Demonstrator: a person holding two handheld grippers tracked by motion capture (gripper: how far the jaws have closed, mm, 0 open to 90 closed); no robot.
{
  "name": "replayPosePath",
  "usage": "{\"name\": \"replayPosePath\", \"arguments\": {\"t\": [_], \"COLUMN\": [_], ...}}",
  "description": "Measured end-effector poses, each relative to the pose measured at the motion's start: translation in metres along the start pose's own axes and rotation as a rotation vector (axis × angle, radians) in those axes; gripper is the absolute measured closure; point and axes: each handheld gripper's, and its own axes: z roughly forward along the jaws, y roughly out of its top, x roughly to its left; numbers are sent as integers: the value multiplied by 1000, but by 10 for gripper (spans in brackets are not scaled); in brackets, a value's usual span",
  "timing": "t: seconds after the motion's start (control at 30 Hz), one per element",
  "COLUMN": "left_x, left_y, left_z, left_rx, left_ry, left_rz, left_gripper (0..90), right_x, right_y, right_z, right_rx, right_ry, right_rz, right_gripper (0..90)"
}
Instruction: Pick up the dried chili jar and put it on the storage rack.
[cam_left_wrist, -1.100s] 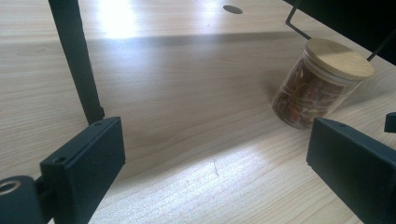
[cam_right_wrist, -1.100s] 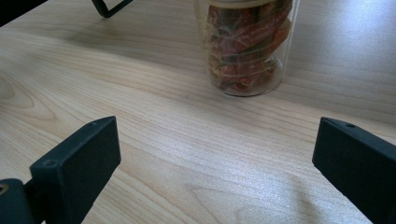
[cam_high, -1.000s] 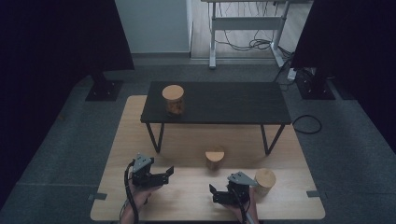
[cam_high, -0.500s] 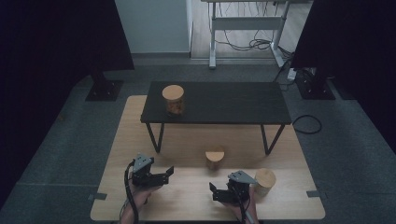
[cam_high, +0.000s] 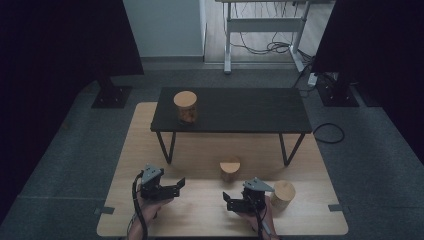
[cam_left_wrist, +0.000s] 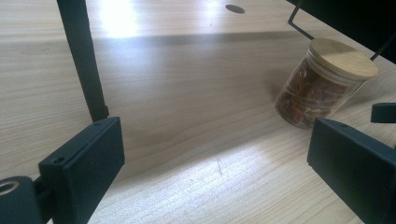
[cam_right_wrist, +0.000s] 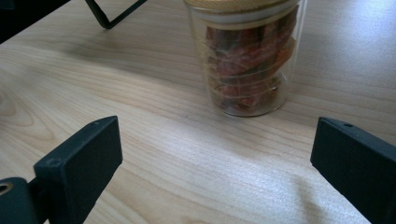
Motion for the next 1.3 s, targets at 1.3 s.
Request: {"name": "replayPosePath", "arguments": {"t": [1.3], "left_x": [-7], "left_y": [-2], "left_z": [10], "left_rx": [35], "left_ry": [5], "left_rz": [-3], "left_gripper": [34], "right_x": [-7], "right_y": [31], "right_z": [33], "right_rx": [67], "right_ry": [-28], "right_rz": [-17], "right_gripper": [26]}}
